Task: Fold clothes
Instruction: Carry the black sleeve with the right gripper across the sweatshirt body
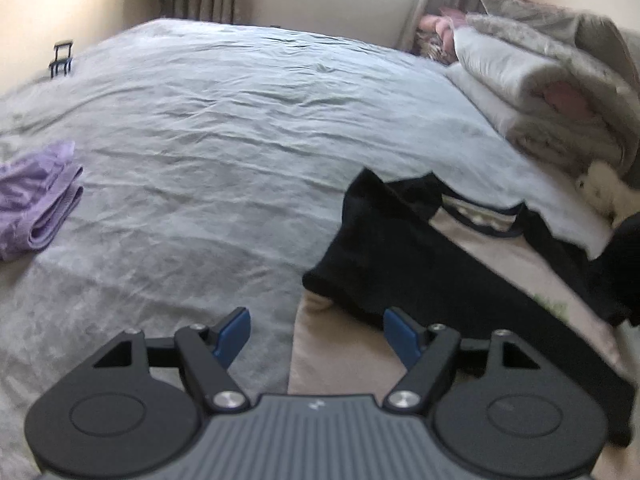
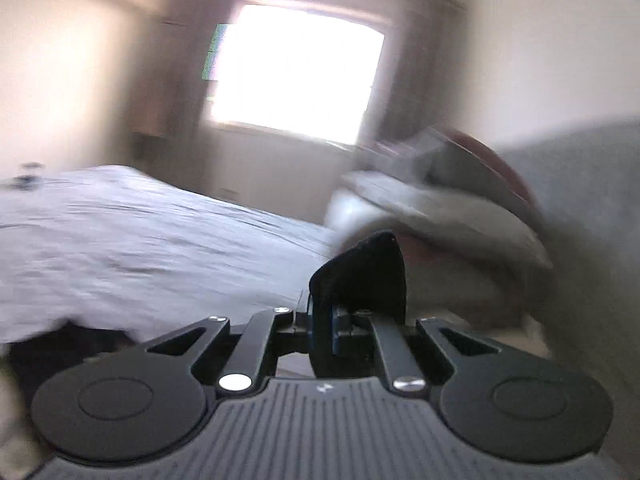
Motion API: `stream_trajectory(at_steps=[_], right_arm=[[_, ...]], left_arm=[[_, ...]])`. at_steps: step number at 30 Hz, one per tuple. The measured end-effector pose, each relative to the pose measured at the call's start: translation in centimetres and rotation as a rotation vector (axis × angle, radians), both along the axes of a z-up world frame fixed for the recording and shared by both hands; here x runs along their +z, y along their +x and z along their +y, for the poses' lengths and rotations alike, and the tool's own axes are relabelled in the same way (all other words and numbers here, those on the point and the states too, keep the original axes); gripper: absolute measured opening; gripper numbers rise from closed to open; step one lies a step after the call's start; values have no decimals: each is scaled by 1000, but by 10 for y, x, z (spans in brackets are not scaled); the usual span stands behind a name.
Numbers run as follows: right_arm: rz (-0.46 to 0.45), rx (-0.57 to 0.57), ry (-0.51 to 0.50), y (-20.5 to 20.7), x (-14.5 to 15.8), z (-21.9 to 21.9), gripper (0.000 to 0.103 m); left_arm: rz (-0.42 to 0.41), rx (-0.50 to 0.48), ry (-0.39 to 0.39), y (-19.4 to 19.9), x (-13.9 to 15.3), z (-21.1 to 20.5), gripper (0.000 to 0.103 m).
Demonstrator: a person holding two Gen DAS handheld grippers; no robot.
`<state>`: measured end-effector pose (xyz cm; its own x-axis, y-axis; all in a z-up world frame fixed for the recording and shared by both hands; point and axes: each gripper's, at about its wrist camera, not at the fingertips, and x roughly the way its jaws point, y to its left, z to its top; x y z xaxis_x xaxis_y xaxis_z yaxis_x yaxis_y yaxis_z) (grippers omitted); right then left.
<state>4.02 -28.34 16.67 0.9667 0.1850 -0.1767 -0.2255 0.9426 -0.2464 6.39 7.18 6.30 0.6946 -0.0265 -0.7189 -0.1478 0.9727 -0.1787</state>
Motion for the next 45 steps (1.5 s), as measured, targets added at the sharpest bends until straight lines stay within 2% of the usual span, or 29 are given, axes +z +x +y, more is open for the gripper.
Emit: stream_trajectory(at_steps=[3, 7, 11, 15, 17, 19, 22, 25, 29, 31, 33, 35, 38, 40, 43, 45], right_arm=[[27, 219, -93, -38, -22, 73, 9], [144, 408, -193, -77, -82, 135, 9], [213, 459, -284, -100, -125, 155, 9], [203, 476, -292, -110, -124, 151, 9], [196, 472, -278, -107, -120, 149, 9], [169, 473, -305, -112, -121, 155, 9], [163, 512, -366, -109, -130, 162, 11], [234, 631, -458, -123, -139, 165, 14], [251, 693, -528, -135, -146, 165, 19], [267, 702, -522, -134, -143, 164, 21], [286, 720, -519, -135, -141, 165, 30], [298, 751, -529, -139, -141, 168, 33], [294, 758, -546, -143, -142, 171, 33], [307, 757, -545, -141, -140, 170, 33], [362, 748, -484, -127, -128, 158, 33], [418, 719, -408, -112, -121, 146, 36]], left_arm=[[-10, 28, -69, -1, 3, 14, 75], [-9, 15, -142, -3, 5, 21, 72], [-3, -19, -231, -5, 5, 23, 68], [20, -95, -346, -10, 4, 17, 58], [24, -166, -409, -13, 4, 11, 58], [37, -221, -429, -15, 3, 2, 58], [96, -234, -418, -14, -7, -9, 58], [136, -233, -405, -13, -14, -14, 58], [148, -239, -360, -16, -14, -18, 58], [151, -273, -348, -18, -13, -22, 58], [149, -322, -328, -22, -11, -27, 58], [156, -366, -303, -25, -11, -34, 58], [184, -382, -224, -30, -16, -41, 44], [188, -379, -175, -33, -18, -42, 41], [173, -374, -146, -36, -17, -36, 41], [183, -398, -153, -38, -18, -36, 41]])
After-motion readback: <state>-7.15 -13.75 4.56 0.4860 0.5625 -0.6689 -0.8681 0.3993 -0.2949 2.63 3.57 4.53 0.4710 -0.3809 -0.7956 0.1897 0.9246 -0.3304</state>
